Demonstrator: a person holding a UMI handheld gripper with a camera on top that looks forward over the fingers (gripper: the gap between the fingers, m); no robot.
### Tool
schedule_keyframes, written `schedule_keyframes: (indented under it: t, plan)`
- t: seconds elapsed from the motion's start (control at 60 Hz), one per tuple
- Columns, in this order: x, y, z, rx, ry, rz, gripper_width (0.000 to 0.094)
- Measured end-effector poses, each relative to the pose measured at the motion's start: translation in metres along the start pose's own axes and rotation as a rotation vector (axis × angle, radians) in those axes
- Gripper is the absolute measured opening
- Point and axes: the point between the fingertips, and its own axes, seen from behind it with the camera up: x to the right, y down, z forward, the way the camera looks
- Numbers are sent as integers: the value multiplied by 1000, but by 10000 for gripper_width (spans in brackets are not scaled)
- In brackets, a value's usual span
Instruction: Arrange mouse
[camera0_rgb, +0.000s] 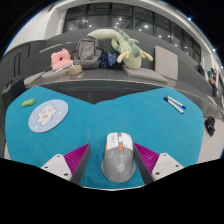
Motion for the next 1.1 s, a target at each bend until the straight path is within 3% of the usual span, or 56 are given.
schedule_keyframes:
  t: [0.2, 0.283, 0.383, 0.483, 0.6, 0.783, 0.9, 0.983, 1.1]
  plan:
    - [0, -9, 15, 4, 26, 13, 846]
    - [9, -10, 19, 5, 72, -3, 494]
    - [11, -9, 17, -10, 87, -4, 435]
    - [0, -21, 9, -14, 67, 51, 418]
    - [-34, -87, -15, 79, 33, 66, 418]
    - [-143, -168, -19, 141, -84, 84, 417]
    - [-214, -168, 12, 102, -149, 93, 418]
    - [-243, -147, 41, 64, -141, 31, 420]
    - [-259, -102, 81, -56, -91, 30, 421]
